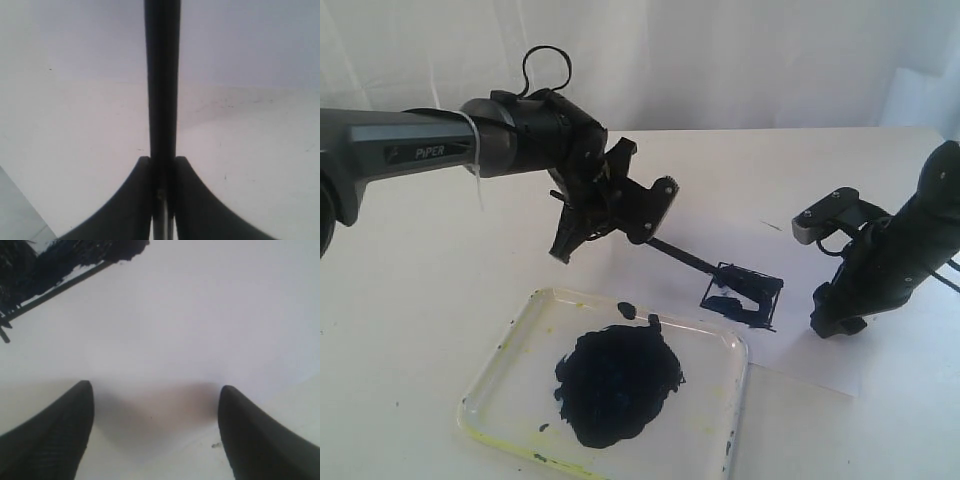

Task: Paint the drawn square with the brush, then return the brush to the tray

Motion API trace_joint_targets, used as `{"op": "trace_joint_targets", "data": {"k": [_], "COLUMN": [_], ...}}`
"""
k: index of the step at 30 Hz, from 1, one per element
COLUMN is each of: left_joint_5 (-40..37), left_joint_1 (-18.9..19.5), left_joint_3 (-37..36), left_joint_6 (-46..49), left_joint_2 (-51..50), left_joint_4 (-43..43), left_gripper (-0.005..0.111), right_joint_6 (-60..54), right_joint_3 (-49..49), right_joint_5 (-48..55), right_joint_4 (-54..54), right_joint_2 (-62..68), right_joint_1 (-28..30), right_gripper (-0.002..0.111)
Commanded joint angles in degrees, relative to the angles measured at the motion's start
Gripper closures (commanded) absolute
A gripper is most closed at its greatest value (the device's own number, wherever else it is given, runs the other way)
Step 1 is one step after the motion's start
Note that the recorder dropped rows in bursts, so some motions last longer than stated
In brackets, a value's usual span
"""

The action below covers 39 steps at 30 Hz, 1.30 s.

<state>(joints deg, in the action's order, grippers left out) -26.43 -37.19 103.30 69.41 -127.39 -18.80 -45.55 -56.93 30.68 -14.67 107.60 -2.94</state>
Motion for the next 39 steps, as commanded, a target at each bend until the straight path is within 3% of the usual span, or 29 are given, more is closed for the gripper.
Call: {"op": "trace_joint_targets", "data": {"k": [1,13,21,25,30,39], "left_joint_5": [-0.28,-0.12,-3.72,-4.77,-4.91,-7.86], "left_joint_1": [-0.14,-0.23,-0.23,-2.15,-4.71,-6.84], "left_joint_3": [0.13,0.13,0.13,0.13,0.40,4.17], "left_joint_6": [-0.14,-3.40,-9.52,-10.22,-18.25,-19.65], "left_joint_2": [0.00,0.00,0.00,0.00,0.00,0.00], "left_joint_4": [0.43,1.66,-7.16,-12.17,-22.93,-24.89], "left_gripper": [0.107,0.107,0.107,0.107,0.107,0.107], "right_joint_6": [-0.17,-0.03,-0.03,-0.03,-0.03,-0.03], "right_joint_3": [0.39,0.39,0.39,0.39,0.39,0.39], "right_joint_5": [-0.95,-0.61,-0.49,-0.49,-0.19,-0.09], "right_joint_4": [1.49,1.38,1.38,1.38,1.38,1.38], "right_joint_2": [1.06,1.06,1.06,1.06,1.06,1.06], "right_joint_1": [0.10,0.10,0.10,0.10,0.10,0.10], "right_gripper": [0.042,0.042,0.042,0.042,0.042,0.042]}}
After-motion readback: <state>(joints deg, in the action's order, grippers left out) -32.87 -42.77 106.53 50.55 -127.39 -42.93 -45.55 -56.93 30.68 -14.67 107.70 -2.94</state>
